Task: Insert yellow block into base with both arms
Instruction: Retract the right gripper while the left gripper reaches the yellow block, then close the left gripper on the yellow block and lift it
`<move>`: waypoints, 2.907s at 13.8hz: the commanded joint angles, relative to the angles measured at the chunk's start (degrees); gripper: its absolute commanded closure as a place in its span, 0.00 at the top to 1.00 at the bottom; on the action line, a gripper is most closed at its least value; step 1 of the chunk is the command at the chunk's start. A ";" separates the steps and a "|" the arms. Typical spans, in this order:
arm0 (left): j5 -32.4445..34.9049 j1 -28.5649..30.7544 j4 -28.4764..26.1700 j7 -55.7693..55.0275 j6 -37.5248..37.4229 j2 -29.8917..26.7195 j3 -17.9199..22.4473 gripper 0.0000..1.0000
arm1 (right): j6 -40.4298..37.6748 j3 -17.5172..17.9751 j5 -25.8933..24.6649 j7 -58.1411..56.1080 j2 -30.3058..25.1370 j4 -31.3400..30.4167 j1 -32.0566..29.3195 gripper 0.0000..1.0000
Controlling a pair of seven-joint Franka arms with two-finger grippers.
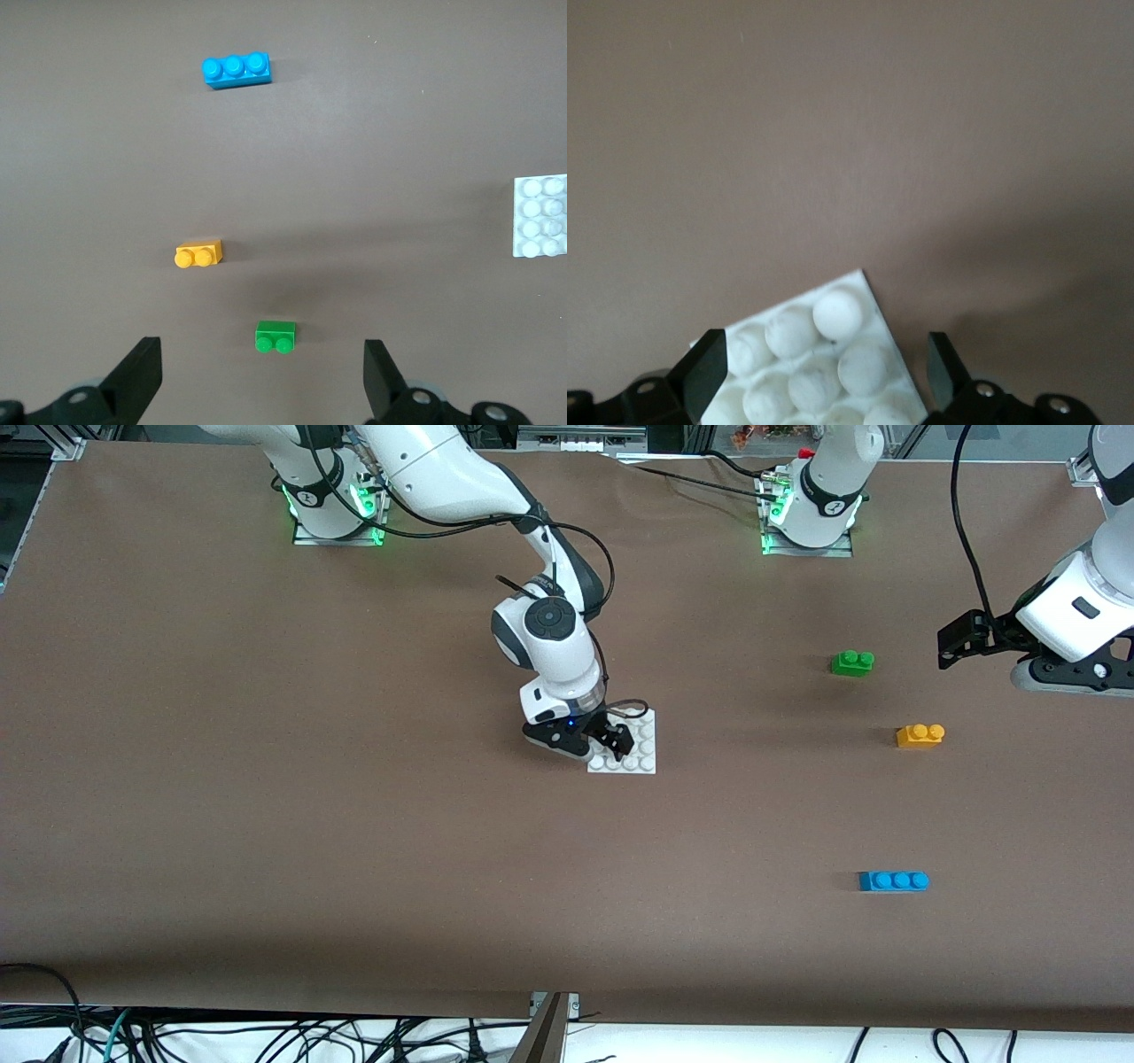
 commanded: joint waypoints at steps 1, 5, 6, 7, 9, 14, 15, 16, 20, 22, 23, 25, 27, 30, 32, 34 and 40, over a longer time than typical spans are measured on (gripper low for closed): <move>-0.70 1.85 0.72 1.85 -0.17 1.04 0.10 1.00 | -9.55 -0.73 0.58 -5.27 -1.95 4.60 -3.24 1.00; -1.22 5.88 0.63 4.29 0.62 4.02 0.02 1.00 | -19.40 -0.73 0.67 -18.62 -7.48 4.79 -9.91 1.00; -1.66 7.20 0.63 9.45 1.67 4.90 0.02 1.00 | -22.03 -0.90 0.67 -22.05 -9.41 4.27 -11.06 1.00; -1.58 8.00 -0.24 11.67 2.98 5.08 0.10 1.00 | -25.45 -1.43 0.67 -25.21 -11.00 4.26 -12.46 1.00; -1.32 11.34 -1.91 12.57 4.91 5.79 0.10 1.00 | -32.13 -3.35 0.67 -32.59 -14.25 4.09 -13.88 1.00; 1.50 12.93 -18.15 12.40 21.86 4.21 0.19 1.00 | -43.57 -11.35 0.76 -46.13 -23.48 0.57 -13.97 1.00; 1.59 13.02 -20.87 12.49 25.37 4.29 0.19 1.00 | -44.98 -12.49 0.76 -49.99 -25.84 -0.65 -14.41 1.00; 2.20 13.02 -23.68 12.83 29.59 4.56 0.28 1.00 | -45.87 -12.59 0.76 -53.25 -29.61 -3.36 -16.33 1.00; 7.91 15.11 -32.50 11.96 44.54 7.80 0.19 1.00 | -48.77 -11.63 -2.65 -59.95 -45.95 -15.84 -22.48 1.00; 7.92 16.01 -32.85 12.57 48.68 10.70 0.19 1.00 | -50.26 -7.00 -7.31 -62.41 -51.51 -19.28 -28.44 1.00; 8.00 16.09 -32.94 12.84 49.57 12.02 0.19 1.00 | -51.40 -2.53 -9.42 -63.55 -52.84 -19.64 -33.35 1.00; 8.00 17.06 -33.29 12.75 51.41 13.78 0.10 1.00 | -52.03 3.99 -10.93 -66.27 -53.64 -19.38 -40.66 1.00; 8.00 17.06 -34.60 12.57 53.87 15.01 0.10 1.00 | -51.86 4.90 -11.02 -68.48 -53.55 -19.29 -42.62 1.00; 7.92 17.15 -37.06 12.66 59.84 17.56 0.19 1.00 | -51.94 5.33 -11.11 -67.96 -53.55 -18.86 -42.63 1.00; 8.00 17.24 -37.95 12.84 62.84 19.23 0.37 1.00 | -51.94 6.65 -11.80 -67.61 -53.29 -18.59 -42.62 1.00; 8.00 17.50 -37.95 12.75 63.46 20.11 0.45 1.00 | -52.12 6.65 -12.95 -67.70 -53.03 -18.50 -42.54 1.00; 10.20 17.50 -37.86 12.49 62.15 18.72 0.63 1.00 | -52.12 6.74 -12.87 -67.08 -52.85 -17.28 -42.36 1.00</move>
